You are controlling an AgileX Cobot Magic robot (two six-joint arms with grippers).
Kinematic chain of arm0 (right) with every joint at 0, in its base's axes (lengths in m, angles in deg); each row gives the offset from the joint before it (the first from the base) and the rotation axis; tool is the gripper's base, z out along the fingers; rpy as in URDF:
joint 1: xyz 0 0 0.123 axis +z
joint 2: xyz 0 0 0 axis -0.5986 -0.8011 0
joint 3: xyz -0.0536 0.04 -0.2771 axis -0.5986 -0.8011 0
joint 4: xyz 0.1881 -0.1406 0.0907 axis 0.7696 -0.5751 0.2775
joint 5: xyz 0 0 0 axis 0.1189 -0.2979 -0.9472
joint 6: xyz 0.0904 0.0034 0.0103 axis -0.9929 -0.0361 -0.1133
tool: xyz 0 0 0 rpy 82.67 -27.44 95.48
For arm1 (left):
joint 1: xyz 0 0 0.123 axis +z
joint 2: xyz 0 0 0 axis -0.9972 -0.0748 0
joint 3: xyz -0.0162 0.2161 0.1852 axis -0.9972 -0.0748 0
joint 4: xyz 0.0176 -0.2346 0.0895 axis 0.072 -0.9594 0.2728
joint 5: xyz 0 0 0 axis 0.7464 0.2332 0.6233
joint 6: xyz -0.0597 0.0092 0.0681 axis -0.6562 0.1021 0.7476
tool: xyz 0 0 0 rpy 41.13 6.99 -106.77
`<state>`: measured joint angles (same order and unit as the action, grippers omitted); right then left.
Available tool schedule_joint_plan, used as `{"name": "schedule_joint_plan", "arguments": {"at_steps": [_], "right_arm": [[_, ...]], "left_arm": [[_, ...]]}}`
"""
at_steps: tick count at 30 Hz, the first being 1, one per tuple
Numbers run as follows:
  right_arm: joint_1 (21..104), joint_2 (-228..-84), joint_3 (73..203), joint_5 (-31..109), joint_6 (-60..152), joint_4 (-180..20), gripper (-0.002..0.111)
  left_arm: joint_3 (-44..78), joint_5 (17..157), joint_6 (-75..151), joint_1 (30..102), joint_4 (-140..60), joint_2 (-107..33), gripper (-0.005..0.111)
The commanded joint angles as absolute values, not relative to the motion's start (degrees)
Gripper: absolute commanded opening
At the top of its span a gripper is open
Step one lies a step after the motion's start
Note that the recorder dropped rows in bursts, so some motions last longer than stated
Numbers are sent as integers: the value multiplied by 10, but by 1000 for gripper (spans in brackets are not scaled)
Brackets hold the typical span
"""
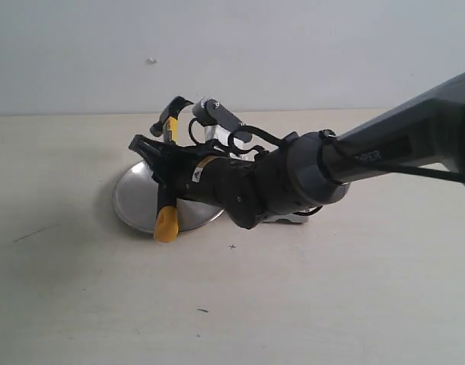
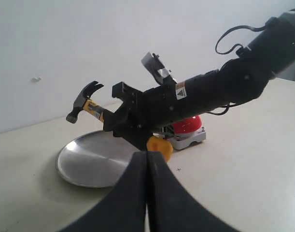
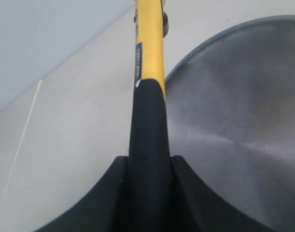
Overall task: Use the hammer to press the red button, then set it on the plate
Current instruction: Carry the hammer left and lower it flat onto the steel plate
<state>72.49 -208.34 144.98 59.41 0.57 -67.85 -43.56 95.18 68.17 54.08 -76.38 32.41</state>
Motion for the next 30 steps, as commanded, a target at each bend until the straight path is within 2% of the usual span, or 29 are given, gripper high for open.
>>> {"name": "schedule_joint_plan", "arguments": {"at_steps": [1,19,30], "right_arm": [[723,-2101,1489,629,38,-683,0],[723,-2142,1490,630,85,-646,0],[723,-2142,1490,626,203,-594,0]], "left_arm": [[-436,946,680,537,-770,327,0],[-436,946,680,537,-770,327,0],[-436,946,680,537,-770,327,0]]}}
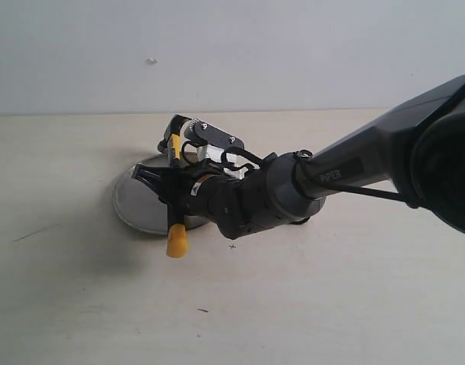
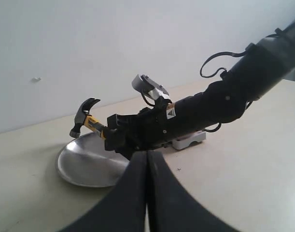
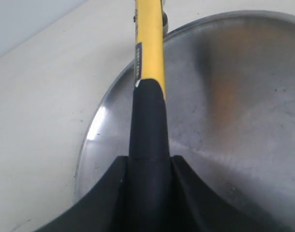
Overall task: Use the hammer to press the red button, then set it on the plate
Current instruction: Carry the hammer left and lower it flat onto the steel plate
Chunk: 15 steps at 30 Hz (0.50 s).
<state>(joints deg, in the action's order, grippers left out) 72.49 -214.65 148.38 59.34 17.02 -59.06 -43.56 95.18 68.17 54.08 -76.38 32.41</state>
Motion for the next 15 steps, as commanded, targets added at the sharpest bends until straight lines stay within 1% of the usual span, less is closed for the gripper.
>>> {"name": "schedule_joint_plan", "arguments": {"at_steps": [1,7,9,11,15], "right_arm": [[723,-2142,1490,624,203,-592,0],[723,-2143,1490,616,204,-592,0],[723,-2143,1490,615,205,-592,1],[723,-2143,1490,615,205,-592,6],[723,-2143,1490,612,205,-592,21]], "left_arm": [[-436,946,680,537,-770,327,0],[-436,946,680,537,-770,327,0],[-436,946,680,537,-770,327,0],[-436,946,680,537,-770,327,0],[-436,946,680,537,-770,327,0]]}}
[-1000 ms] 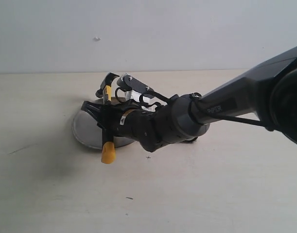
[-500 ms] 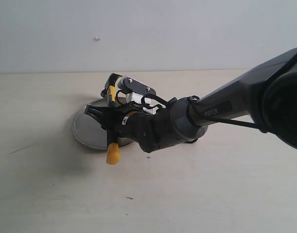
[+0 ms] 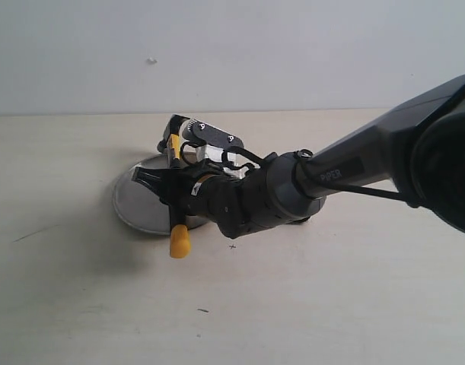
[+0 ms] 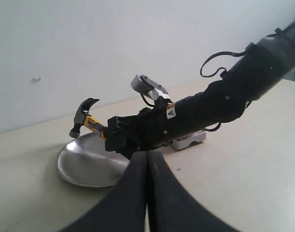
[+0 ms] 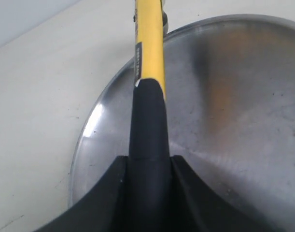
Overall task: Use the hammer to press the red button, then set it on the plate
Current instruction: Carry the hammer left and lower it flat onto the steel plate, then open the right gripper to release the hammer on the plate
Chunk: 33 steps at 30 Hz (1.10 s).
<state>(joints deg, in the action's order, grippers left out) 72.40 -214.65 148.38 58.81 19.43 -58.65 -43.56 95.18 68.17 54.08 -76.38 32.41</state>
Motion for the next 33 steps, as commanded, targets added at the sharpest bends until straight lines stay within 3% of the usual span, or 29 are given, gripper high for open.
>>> {"name": "schedule_joint_plan", "arguments": {"at_steps": [1,4,23,30,33], "right_arm": [[723,-2143,1490,612,205,-592,24],[723,-2143,1490,609,205,-592,29],[723,-2143,1490,585,244,-574,29],[723,-2143,1490,584,272,-567,52],[723,-2142,1490,584,272,-567,57]], "left_arm": [[-436,946,680,537,-770,327,0],[-436,946,680,537,-770,327,0],[-436,946,680,537,-770,327,0],[-436,946,680,537,-770,327,0],[-436,946,680,537,-770,327,0]]}}
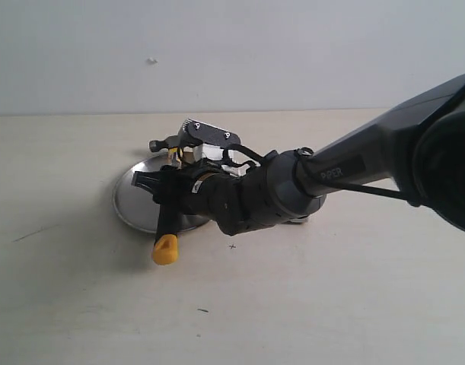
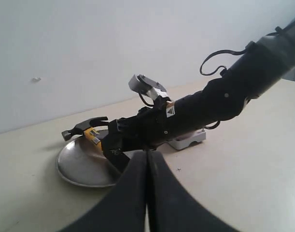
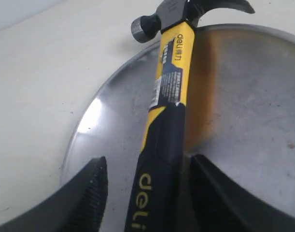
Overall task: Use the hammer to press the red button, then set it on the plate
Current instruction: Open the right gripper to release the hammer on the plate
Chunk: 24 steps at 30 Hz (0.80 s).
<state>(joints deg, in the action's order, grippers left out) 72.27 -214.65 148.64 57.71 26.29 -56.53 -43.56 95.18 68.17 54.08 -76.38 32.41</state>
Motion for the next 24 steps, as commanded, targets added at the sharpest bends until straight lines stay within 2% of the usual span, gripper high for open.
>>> {"name": "schedule_joint_plan", "arguments": {"at_steps": [1,7,10,13,19,24], "right_arm": [[723,-2139,1490,584,272,-567,57],[723,-2097,1490,574,292,-569,56],[724,-2061,1490,552,308,-569,51],[724,-2020,1483,540,327,-569,39],[724,-1924,1459,462,443,-567,1],[741,-1828,1393,422,534,-570,0]], "left_arm": [[-436,946,680,537,-770,327,0],[-436,946,680,537,-770,327,0],[-436,946,680,537,-770,327,0],[-436,946,680,537,-770,327,0],[-436,946,680,537,-770,327,0],[-436,946,680,537,-770,327,0]]}}
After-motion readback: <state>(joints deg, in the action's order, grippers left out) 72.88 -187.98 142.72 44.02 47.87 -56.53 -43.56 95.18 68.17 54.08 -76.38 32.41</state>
